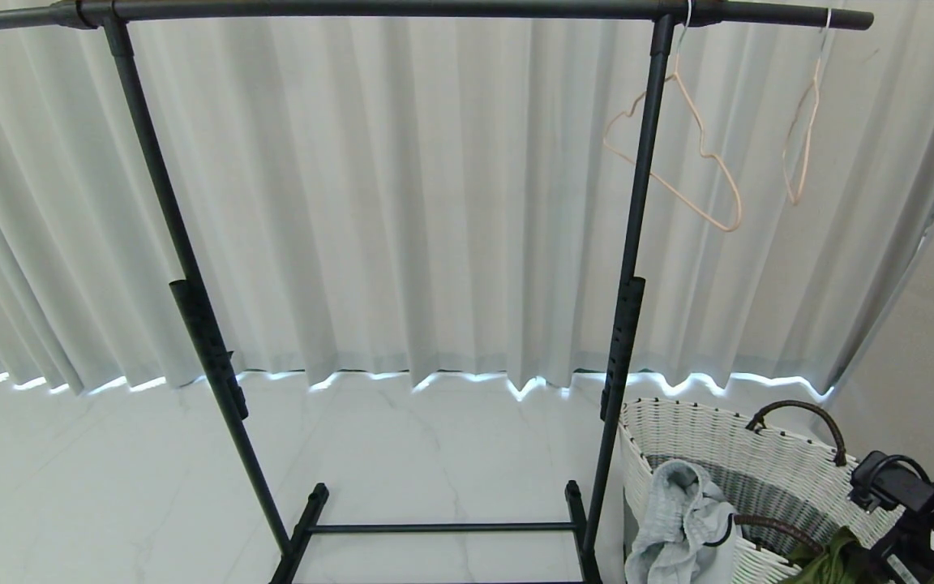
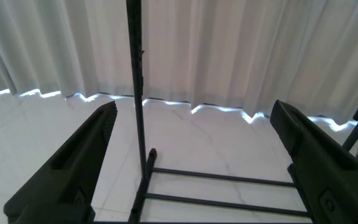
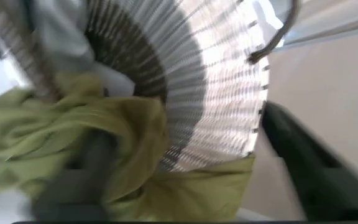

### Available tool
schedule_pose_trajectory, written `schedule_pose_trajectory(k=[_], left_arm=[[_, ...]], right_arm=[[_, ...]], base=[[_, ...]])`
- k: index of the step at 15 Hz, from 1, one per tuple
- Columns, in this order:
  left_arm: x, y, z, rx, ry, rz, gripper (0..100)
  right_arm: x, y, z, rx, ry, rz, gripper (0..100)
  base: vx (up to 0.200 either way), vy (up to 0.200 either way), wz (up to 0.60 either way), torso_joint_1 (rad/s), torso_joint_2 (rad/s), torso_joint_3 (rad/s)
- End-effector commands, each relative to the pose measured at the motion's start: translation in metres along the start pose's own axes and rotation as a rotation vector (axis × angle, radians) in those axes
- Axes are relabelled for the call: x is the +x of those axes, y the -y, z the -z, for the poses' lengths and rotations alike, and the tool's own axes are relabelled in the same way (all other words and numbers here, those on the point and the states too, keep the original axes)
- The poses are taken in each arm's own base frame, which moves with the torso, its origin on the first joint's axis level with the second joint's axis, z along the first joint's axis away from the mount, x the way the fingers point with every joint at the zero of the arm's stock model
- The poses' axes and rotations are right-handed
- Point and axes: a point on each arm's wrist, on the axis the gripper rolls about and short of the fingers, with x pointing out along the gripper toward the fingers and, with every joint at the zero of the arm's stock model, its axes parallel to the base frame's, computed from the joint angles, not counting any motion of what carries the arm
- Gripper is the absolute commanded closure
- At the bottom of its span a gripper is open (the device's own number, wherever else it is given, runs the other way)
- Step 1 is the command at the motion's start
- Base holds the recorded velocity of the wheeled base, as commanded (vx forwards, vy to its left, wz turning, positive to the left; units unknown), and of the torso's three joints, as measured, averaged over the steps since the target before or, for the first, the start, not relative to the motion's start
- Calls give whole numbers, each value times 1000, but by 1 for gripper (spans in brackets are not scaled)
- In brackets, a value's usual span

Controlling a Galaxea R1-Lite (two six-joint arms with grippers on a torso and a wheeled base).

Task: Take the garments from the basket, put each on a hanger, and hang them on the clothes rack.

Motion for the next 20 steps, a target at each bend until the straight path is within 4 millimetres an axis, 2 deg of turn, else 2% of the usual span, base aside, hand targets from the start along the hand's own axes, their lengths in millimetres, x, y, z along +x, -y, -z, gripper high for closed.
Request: schedule_pose_trajectory(k=[1, 4, 6, 14, 16, 17, 18, 19, 20], left_arm=[[0, 0, 0, 0, -1, 0, 0], [0, 0, 0, 0, 0, 0, 0], [0, 0, 0, 0, 0, 0, 0], [0, 0, 0, 6, -1, 1, 0], [0, 0, 0, 3, -1, 0, 0], [0, 0, 0, 2, -1, 0, 0], [0, 0, 0, 2, -1, -2, 0], [0, 0, 0, 2, -1, 0, 0], [0, 0, 0, 3, 0, -2, 0]], right_arm=[[-1, -9, 7, 10, -34, -40, 100], [-10, -13, 9, 14, -30, -35, 100], [-16, -8, 3, 3, 13, 12, 100], [-70, 13, -25, -35, 107, 346, 100], [-73, 36, -45, -32, 114, 405, 100], [-79, 55, -62, -30, 115, 412, 100], [-85, 63, -72, -30, 110, 405, 100], [-115, 81, -96, -24, 61, 347, 100], [-142, 83, -105, -18, 12, 290, 100]], base=[[0, 0, 0, 0, 0, 0], [0, 0, 0, 0, 0, 0], [0, 0, 0, 0, 0, 0], [0, 0, 0, 0, 0, 0], [0, 0, 0, 0, 0, 0], [0, 0, 0, 0, 0, 0], [0, 0, 0, 0, 0, 0], [0, 0, 0, 0, 0, 0], [0, 0, 0, 0, 0, 0]])
